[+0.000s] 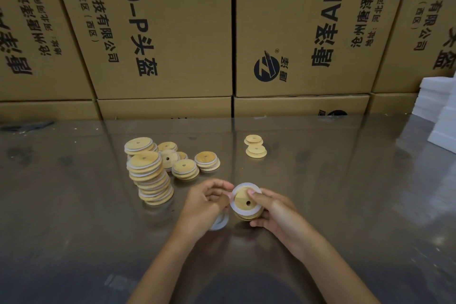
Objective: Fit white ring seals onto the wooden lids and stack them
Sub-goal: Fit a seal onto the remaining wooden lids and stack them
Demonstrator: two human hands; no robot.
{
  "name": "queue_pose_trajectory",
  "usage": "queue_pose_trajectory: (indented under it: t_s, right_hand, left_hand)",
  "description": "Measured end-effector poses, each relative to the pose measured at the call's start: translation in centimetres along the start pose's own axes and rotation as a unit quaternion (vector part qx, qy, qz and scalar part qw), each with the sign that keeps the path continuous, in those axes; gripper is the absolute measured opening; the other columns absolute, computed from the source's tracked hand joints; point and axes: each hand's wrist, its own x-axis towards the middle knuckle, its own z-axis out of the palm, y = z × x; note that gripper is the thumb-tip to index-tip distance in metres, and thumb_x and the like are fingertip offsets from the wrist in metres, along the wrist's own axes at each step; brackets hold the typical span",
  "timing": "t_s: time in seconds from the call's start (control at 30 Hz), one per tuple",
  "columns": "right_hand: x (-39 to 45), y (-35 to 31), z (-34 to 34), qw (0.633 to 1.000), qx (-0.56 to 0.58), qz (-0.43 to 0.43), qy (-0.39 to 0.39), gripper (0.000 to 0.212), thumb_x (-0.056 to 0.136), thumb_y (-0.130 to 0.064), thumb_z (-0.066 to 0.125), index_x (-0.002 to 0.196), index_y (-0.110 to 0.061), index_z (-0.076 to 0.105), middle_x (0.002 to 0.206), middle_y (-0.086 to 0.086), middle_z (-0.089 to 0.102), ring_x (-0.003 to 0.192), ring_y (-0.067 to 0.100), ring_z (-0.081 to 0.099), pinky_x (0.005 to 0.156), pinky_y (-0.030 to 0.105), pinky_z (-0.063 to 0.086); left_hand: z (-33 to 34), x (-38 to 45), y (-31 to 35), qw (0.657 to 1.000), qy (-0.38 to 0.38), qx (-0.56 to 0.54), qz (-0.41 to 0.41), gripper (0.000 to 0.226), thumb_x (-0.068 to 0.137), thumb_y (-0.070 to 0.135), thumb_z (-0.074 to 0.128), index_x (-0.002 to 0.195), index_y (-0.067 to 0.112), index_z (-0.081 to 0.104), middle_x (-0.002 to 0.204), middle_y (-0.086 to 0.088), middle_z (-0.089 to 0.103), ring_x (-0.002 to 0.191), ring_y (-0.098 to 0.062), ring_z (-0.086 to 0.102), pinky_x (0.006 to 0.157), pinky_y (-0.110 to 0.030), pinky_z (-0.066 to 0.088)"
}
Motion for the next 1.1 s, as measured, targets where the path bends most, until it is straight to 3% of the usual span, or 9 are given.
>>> queue_pose_trajectory:
  t_s: [0.13,0.33,0.5,0.7,0.8,0.9,1.1]
  right_hand:
    - [0.0,0.1,0.1,1.000,-0.011,-0.005,0.009,0.025,0.096,-0.025,0.063,0.110,-0.007,0.073,0.096,0.009,0.071,0.082,0.017,0.064,0.061,0.024,0.051]
    - [0.2,0.2,-0.2,0.999,0.046,0.002,0.022,0.027,0.097,-0.028,0.061,0.109,-0.007,0.074,0.091,0.006,0.072,0.068,0.011,0.063,0.059,0.022,0.047]
    - [0.3,0.2,-0.1,0.996,0.073,0.020,0.038,0.029,0.098,-0.028,0.058,0.114,-0.008,0.072,0.087,0.001,0.071,0.063,0.006,0.062,0.059,0.020,0.044]
    - [0.0,0.1,0.2,0.995,0.083,0.009,0.046,0.028,0.100,-0.026,0.056,0.116,-0.008,0.070,0.096,0.004,0.074,0.074,0.010,0.066,0.065,0.022,0.047]
    - [0.0,0.0,0.3,0.990,0.137,0.000,0.032,0.028,0.101,-0.021,0.055,0.117,-0.002,0.066,0.102,0.011,0.075,0.085,0.015,0.072,0.077,0.028,0.058]
    - [-0.2,-0.1,0.5,0.983,0.186,-0.003,0.008,0.025,0.099,-0.013,0.056,0.119,0.001,0.062,0.109,0.016,0.074,0.091,0.020,0.074,0.076,0.029,0.061]
    - [-0.3,-0.1,0.5,0.997,0.063,-0.013,0.040,0.015,0.088,-0.007,0.068,0.102,-0.004,0.065,0.095,0.014,0.072,0.087,0.022,0.069,0.081,0.032,0.057]
  left_hand:
    - [0.0,-0.1,0.1,1.000,-0.007,0.011,0.005,0.020,0.082,-0.006,0.069,0.082,0.013,0.073,0.070,0.005,0.072,0.064,0.001,0.063,0.064,-0.011,0.048]
    - [0.2,-0.3,0.4,1.000,-0.026,0.005,0.004,0.014,0.082,-0.006,0.069,0.085,0.007,0.074,0.073,-0.004,0.072,0.062,0.000,0.062,0.063,-0.010,0.048]
    - [0.5,-0.4,0.6,0.999,-0.046,-0.015,-0.010,0.014,0.083,-0.007,0.068,0.090,0.004,0.072,0.077,-0.010,0.070,0.068,-0.012,0.063,0.061,-0.016,0.052]
    - [0.7,-0.5,0.1,0.998,-0.044,-0.037,-0.039,0.015,0.082,-0.002,0.071,0.094,0.007,0.069,0.068,-0.011,0.066,0.058,-0.016,0.057,0.063,-0.027,0.048]
    - [1.2,-0.6,-0.3,0.998,-0.044,-0.026,-0.020,0.022,0.083,0.005,0.072,0.099,0.020,0.068,0.069,-0.007,0.064,0.059,-0.016,0.057,0.066,-0.034,0.045]
    - [1.9,-0.8,-0.5,0.999,-0.029,0.005,0.027,0.025,0.084,0.013,0.073,0.098,0.033,0.067,0.079,-0.006,0.065,0.068,-0.019,0.060,0.070,-0.042,0.052]
    - [1.6,-0.7,-0.5,0.997,-0.021,0.036,0.072,0.031,0.092,0.001,0.057,0.104,0.026,0.069,0.095,-0.007,0.069,0.079,-0.030,0.065,0.075,-0.049,0.053]
